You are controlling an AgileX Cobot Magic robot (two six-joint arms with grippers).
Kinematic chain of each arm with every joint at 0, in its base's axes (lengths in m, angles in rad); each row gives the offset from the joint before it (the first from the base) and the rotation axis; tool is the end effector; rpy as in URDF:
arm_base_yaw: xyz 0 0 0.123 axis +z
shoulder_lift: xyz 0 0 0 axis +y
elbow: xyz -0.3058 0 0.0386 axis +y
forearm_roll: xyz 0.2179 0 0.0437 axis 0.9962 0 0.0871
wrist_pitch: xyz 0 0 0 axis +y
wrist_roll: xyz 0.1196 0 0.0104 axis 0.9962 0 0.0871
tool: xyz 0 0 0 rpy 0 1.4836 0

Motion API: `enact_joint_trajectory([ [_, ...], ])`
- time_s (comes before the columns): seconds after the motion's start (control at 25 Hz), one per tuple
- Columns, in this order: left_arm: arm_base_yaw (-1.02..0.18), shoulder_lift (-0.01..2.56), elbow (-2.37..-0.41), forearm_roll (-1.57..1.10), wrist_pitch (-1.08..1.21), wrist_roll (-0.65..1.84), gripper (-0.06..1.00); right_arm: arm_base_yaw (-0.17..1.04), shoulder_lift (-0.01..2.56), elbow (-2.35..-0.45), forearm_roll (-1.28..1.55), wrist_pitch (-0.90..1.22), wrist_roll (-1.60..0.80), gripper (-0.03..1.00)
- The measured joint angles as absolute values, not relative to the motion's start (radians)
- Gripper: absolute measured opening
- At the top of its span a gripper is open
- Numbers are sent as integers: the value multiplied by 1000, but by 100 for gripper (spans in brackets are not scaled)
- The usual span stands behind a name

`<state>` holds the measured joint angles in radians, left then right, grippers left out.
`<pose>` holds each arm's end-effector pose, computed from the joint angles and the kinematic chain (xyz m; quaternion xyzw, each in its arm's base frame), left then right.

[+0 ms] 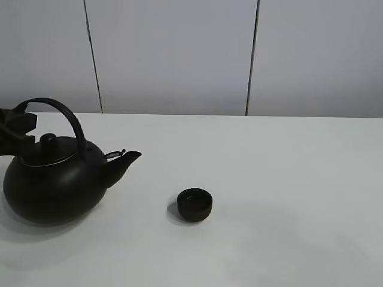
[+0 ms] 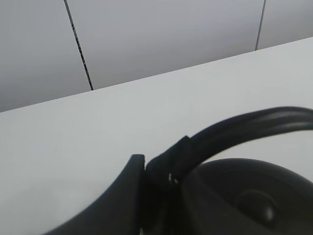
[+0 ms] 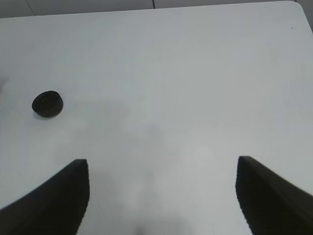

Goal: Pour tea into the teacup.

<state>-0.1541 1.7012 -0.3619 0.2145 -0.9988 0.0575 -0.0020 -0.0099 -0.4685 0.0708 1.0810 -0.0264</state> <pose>0.2779 -0.0649 0.1883 0.1834 0.7712 -0.0650 0.6062 -0.0285 0.0076 0.2387 -0.0119 0.8633 0.0282 0.5037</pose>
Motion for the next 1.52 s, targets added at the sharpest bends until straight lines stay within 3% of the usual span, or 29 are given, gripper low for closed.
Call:
enact_joint_trajectory([
  [1.04,-154,1758,-362,197,-1024,86,12,-2,-10,-469,71,1081,-26,57],
  [1.28,-154,1757,-363,226,-1070,69,31,-2,-10,-469,71,1081,-26,57],
  [1.52,-154,1755,-335,225,-1114,63,35,-2,-10,-469,71,1081,-26,57],
])
